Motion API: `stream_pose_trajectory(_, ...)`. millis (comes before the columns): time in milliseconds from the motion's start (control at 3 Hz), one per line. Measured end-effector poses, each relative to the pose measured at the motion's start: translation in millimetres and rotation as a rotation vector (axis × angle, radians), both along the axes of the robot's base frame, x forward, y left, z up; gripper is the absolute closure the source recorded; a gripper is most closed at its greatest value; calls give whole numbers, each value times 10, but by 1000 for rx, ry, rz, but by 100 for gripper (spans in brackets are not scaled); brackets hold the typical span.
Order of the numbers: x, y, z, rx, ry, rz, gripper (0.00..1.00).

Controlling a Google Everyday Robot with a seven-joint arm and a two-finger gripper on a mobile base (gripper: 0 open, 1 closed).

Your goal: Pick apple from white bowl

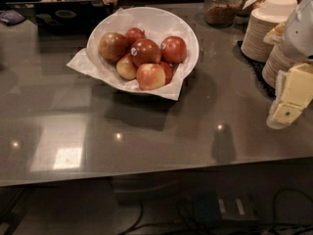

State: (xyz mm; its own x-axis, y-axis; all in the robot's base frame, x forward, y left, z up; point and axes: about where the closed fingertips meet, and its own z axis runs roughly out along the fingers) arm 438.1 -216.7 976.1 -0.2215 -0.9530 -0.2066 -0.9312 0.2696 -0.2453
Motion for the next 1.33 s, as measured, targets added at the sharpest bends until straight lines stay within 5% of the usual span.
stream_pose_trajectory(333, 2, 1, 1, 0, -1, 0, 0)
stream_pose_trajectory(667, 151, 85, 69, 13, -51, 24, 0)
stream_pose_trajectory(1333, 658, 486, 58, 78, -183, 159, 0)
